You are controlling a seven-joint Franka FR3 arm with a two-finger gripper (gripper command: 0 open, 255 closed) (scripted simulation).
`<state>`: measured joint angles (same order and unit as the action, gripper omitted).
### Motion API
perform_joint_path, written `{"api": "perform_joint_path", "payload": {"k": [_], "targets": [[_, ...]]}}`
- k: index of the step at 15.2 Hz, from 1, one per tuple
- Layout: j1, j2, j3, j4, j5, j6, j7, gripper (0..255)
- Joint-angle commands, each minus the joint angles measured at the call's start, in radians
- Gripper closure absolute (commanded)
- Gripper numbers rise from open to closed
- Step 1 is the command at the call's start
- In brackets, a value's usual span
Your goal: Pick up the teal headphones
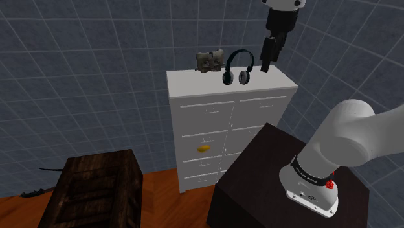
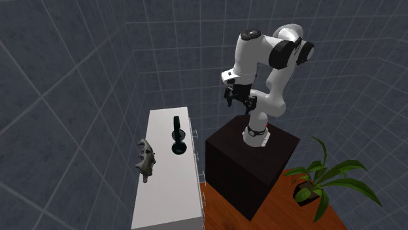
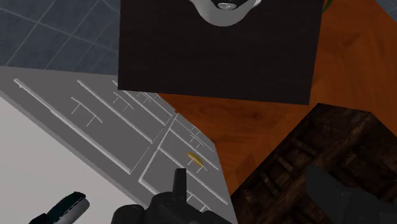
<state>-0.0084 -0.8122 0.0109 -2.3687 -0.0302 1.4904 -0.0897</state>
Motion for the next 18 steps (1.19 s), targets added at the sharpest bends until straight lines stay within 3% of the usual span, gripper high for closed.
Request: {"api": "perform_joint_path", "payload": {"k": [1, 10, 18], "targets": [[0.0, 0.0, 0.0, 0.0, 0.0, 0.0, 0.0, 0], [0.008, 0.133, -0.195, 0.014, -0.187, 0.178, -0.369, 0], [0.041, 0.345, -0.356, 0.127, -0.266, 0.356, -0.681, 0]]}}
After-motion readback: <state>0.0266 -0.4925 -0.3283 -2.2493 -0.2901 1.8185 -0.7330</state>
